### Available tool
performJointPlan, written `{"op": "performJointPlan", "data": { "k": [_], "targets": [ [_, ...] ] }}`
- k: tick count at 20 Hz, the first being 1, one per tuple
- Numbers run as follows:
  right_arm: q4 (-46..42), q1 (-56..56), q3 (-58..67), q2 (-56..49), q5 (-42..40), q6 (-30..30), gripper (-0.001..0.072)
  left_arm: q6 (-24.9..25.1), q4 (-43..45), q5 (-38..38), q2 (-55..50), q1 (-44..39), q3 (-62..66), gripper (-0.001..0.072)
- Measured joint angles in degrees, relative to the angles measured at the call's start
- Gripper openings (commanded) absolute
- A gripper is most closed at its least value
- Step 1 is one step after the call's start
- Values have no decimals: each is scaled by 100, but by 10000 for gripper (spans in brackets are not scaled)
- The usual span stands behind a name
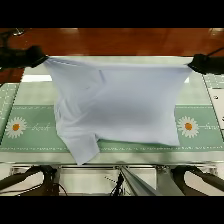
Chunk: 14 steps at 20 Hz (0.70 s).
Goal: Fold the shirts.
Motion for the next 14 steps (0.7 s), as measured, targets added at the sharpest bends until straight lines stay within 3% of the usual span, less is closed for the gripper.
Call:
{"op": "performJointPlan", "data": {
  "k": [5, 8, 14],
  "targets": [
    [219, 17, 1700, -2201, 37, 293, 25, -546, -118, 525, -1829, -391, 1069, 17],
    [256, 17, 2317, -2914, 374, 422, 25, -682, -149, 323, -2304, -461, 1386, 18],
    [278, -173, 2636, -3023, 1331, 39, 25, -492, -203, -1257, -2378, -35, 1558, 18]
  ]
}}
